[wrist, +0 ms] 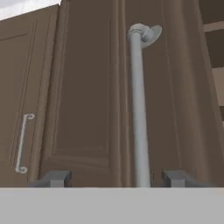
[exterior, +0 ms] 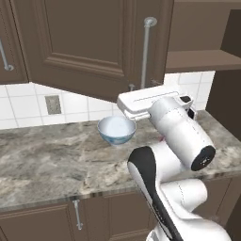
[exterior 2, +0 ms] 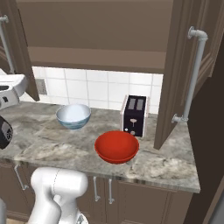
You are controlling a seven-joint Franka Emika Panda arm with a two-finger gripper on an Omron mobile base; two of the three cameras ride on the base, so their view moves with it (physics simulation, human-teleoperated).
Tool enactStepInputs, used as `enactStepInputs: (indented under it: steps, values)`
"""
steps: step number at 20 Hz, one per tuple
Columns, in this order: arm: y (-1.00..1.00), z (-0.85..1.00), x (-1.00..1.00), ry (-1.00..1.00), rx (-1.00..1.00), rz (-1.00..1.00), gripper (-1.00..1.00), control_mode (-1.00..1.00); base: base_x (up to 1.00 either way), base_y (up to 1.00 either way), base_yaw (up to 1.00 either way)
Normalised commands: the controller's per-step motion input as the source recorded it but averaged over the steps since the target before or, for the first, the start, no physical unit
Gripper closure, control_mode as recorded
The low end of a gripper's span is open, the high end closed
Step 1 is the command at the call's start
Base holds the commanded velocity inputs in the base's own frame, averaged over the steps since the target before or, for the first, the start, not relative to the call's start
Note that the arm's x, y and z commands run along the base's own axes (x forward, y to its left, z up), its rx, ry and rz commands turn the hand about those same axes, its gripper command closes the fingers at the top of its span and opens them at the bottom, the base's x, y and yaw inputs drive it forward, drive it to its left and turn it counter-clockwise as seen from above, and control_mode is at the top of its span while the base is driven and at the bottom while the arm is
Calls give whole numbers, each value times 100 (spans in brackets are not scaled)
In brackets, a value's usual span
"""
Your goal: Open the cabinet. Pick the bowls from the counter and place them in the cabinet. Then close the cabinet.
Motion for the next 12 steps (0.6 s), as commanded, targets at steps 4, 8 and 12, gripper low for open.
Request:
enactStepInputs:
  steps: [4, 8, 12]
  values:
    - [-97, 18, -100, 15, 16, 7, -100, -100, 0, 0, 0]
    - [-100, 26, -100, 8, 16, 7, -100, -100, 0, 0, 0]
    - [-94, 6, -92, 19, 19, 11, -100, -100, 0, 0, 0]
